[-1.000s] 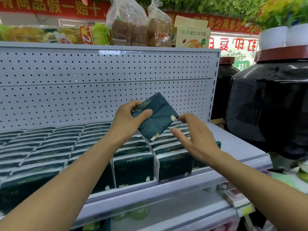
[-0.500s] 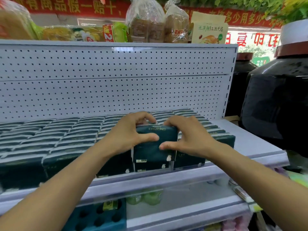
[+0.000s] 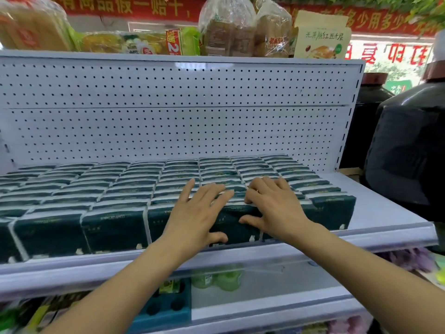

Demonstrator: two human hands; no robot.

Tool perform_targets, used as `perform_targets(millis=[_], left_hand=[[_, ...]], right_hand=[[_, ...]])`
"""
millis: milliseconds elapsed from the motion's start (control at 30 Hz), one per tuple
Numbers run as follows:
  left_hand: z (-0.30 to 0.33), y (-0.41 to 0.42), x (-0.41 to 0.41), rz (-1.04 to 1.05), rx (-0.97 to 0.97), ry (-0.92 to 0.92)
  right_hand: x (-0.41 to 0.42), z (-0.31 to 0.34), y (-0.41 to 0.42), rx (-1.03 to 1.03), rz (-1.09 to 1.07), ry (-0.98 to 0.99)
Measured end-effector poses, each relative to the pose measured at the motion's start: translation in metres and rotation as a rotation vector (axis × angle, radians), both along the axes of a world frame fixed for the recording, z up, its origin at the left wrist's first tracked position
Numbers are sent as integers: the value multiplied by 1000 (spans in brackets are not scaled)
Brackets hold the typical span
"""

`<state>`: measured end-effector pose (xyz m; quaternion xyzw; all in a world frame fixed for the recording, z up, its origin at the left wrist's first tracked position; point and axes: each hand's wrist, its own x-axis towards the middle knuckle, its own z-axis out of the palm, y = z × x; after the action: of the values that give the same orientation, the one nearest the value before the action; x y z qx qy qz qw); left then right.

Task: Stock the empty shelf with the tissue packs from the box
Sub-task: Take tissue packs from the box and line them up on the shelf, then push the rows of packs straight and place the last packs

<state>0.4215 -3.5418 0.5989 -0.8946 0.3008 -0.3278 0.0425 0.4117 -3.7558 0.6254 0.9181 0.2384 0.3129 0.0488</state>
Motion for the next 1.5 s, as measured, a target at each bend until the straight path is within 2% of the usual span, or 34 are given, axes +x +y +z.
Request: perform_targets(millis=[167,367,533,667,767,867,1067,1300,1500], left_hand=[[-3,-4,7,65,37,-49],[-23,-8,-2,111,81,-6],[-14,-7,-3,159,113,107],[3,-8,-15,214,31,232],[9,0,-32,280,-137,198],[2,13,-57,313,-275,28],[-24,56,-123,391,-439,-86],[-88,136,-210,669,-525,89],[-149,231,-283,917,-644,354]], right_hand=[[2,-3,7,-60,-99,-8],[1,-23,7,-258,-173,95],[-4,-15,9,-271,-186,218],[-11,1,11,-142,-164,311],[-23,7,16,-1,-83,270],[-34,3,27,109,69,86],[-55,-23,75,275,378,-79],[-99,-68,173,252,720,19],[-132,-126,276,144,784,311]])
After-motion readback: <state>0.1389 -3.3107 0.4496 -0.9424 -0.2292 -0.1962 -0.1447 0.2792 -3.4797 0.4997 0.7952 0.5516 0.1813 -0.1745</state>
